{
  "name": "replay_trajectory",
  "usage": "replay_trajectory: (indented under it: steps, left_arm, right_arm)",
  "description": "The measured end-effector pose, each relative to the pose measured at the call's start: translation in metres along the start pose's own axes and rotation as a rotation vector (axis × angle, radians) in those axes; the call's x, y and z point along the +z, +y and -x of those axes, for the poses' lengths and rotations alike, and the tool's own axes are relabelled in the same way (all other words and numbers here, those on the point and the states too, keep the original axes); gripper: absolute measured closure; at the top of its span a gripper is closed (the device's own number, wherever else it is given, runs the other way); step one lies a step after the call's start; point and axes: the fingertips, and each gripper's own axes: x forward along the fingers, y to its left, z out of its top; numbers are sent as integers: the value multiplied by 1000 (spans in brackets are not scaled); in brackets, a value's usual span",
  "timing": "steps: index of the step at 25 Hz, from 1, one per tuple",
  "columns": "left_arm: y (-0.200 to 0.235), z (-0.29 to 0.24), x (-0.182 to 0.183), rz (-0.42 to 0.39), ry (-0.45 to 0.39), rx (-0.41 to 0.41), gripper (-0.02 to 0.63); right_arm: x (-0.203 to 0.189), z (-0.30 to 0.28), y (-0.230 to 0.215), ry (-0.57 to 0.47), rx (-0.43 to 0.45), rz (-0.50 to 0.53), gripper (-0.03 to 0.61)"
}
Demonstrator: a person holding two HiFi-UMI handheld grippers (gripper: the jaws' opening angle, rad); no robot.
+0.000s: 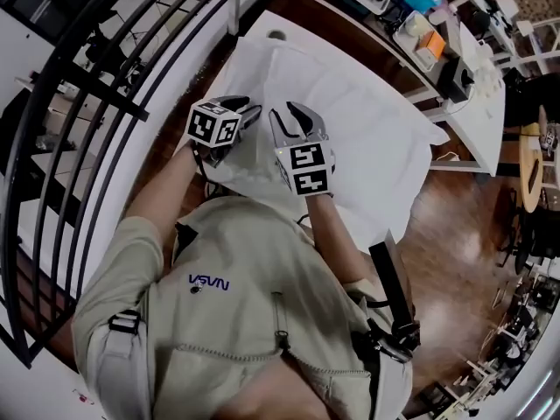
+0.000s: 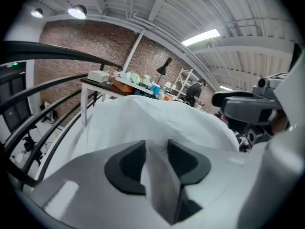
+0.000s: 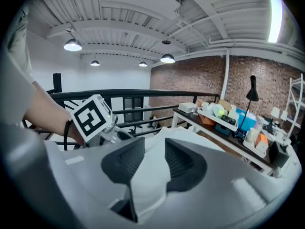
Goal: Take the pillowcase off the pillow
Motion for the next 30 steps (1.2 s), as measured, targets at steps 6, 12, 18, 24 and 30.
replay_trajectory:
  steps: [6, 12, 18, 24, 30]
  left_arm:
    - [-37, 0, -11, -119, 30, -82, 603]
    - [-68, 40, -15, -142, -24, -157, 606]
    - [-65, 61, -25, -70, -92, -128, 607]
    - [-43, 82, -38, -14, -106, -112, 609]
    - [-3, 92, -46, 98, -120, 31, 607]
  right_arm:
    - [-7, -19, 2, 102, -22, -6, 437]
    - [-19, -36, -2, 208, -37, 94, 437]
    - [-37, -39, -11, 317, -67, 204, 574]
    - [-47, 1, -78, 309, -234, 69, 574]
    - [-78, 19, -101, 319, -264, -19, 574]
